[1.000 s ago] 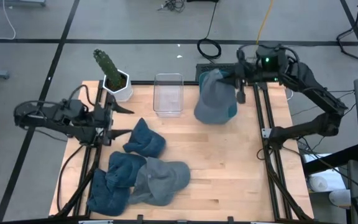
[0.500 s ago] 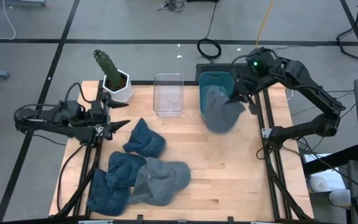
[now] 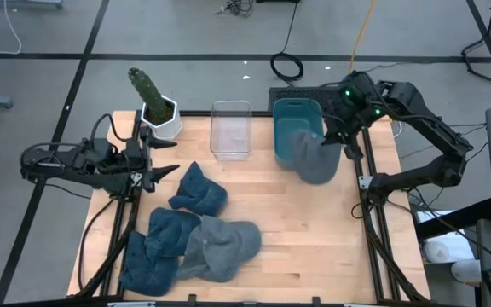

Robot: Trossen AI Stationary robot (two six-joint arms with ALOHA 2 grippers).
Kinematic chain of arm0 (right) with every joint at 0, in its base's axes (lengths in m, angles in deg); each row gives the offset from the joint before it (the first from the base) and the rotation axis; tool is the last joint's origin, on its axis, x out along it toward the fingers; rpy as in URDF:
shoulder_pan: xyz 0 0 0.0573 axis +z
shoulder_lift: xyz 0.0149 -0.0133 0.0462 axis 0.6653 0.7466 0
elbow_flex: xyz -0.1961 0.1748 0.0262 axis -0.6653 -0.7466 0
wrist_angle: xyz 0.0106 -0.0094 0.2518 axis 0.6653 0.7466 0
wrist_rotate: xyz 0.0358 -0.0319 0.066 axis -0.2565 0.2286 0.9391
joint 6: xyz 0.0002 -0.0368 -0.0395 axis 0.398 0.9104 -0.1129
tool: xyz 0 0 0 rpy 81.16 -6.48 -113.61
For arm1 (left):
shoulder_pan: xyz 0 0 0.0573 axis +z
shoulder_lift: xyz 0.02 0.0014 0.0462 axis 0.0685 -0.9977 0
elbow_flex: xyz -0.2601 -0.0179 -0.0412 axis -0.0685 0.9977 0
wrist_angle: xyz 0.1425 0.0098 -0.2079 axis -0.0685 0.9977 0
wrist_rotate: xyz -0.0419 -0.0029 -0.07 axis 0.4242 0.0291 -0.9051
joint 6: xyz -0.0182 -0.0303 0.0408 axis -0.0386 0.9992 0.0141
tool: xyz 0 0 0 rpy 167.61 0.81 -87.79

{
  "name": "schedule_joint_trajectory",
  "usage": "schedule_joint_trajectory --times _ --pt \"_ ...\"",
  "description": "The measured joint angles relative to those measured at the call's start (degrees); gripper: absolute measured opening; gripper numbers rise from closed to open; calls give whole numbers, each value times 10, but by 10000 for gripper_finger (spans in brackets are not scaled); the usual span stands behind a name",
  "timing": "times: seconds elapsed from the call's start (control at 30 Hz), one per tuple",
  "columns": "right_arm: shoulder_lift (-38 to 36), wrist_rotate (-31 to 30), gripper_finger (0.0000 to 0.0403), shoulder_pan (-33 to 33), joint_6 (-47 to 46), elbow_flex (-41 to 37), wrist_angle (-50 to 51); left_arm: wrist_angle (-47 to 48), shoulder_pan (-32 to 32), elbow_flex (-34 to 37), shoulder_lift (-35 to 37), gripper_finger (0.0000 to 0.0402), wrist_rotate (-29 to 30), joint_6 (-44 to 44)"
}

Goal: Pick & Place hat
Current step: Put the top gray cap into the blue bin

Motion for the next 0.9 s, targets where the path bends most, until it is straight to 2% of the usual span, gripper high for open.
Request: schedule_joint_trajectory --times 0.17,0.37,0.57,0.67,0.8,0.9 --pt "-5 -14 0 2 8 0 -11 0 0 0 0 320 0 0" --pt "-32 -24 0 2 16 0 -79 0 0 0 0 313 0 0" --pt "-39 -167 0 2 13 0 -186 0 0 0 0 324 0 -1" --pt "-35 -219 0 2 19 -19 -239 0 0 0 0 327 0 -1" --pt "-34 -294 0 2 41 -101 -345 0 0 0 0 327 0 -2" --pt "-33 -293 0 2 70 -167 -378 0 0 0 0 322 0 -2"
